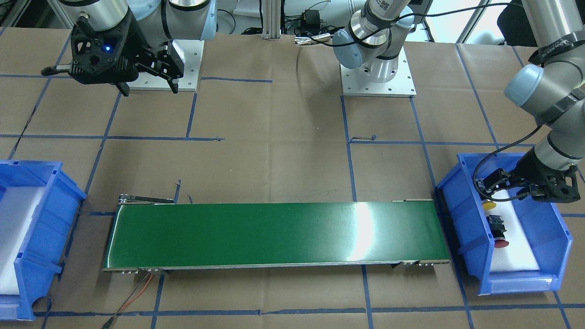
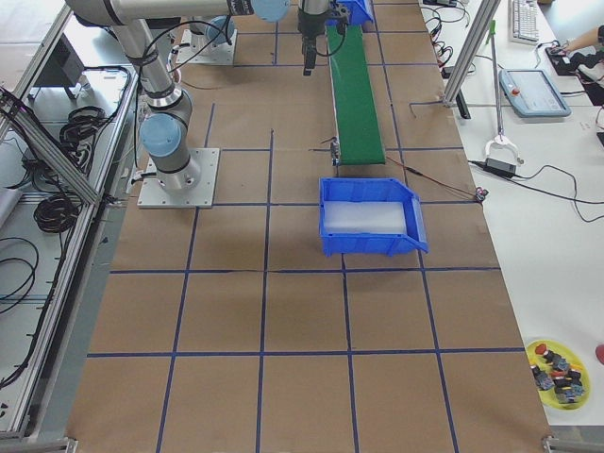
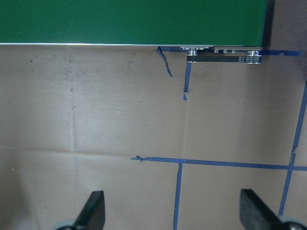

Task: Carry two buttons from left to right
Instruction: 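Lower the left gripper and grasp the yellow-capped button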

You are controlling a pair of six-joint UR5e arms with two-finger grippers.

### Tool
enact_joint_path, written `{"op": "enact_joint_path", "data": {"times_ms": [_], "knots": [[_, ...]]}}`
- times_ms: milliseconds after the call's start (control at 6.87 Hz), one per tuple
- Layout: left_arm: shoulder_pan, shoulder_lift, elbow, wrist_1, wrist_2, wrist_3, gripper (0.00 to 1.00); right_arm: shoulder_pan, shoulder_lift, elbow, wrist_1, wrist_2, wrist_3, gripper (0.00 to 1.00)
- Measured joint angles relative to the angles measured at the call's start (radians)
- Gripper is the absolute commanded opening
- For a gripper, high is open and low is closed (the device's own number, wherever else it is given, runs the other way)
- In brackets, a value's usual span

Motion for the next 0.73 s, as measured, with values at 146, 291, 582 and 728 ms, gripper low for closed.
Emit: {"op": "enact_joint_path", "data": {"times_ms": [146, 291, 582, 728], "knots": [[0.002, -0.003, -0.028, 0.035, 0.000, 0.000, 1.00, 0.000, 0.000, 0.000, 0.000, 0.000, 0.000, 1.00], [0.006, -0.008, -0.059, 0.071, 0.001, 0.001, 1.00, 0.000, -0.001, 0.000, 0.000, 0.000, 0.000, 1.00], [0.010, -0.027, -0.090, 0.112, 0.003, 0.002, 0.99, 0.000, -0.001, 0.000, 0.000, 0.000, -0.001, 1.00], [0.010, -0.034, -0.094, 0.118, 0.004, 0.002, 0.88, 0.000, -0.001, 0.000, 0.000, 0.000, -0.001, 1.00]]}}
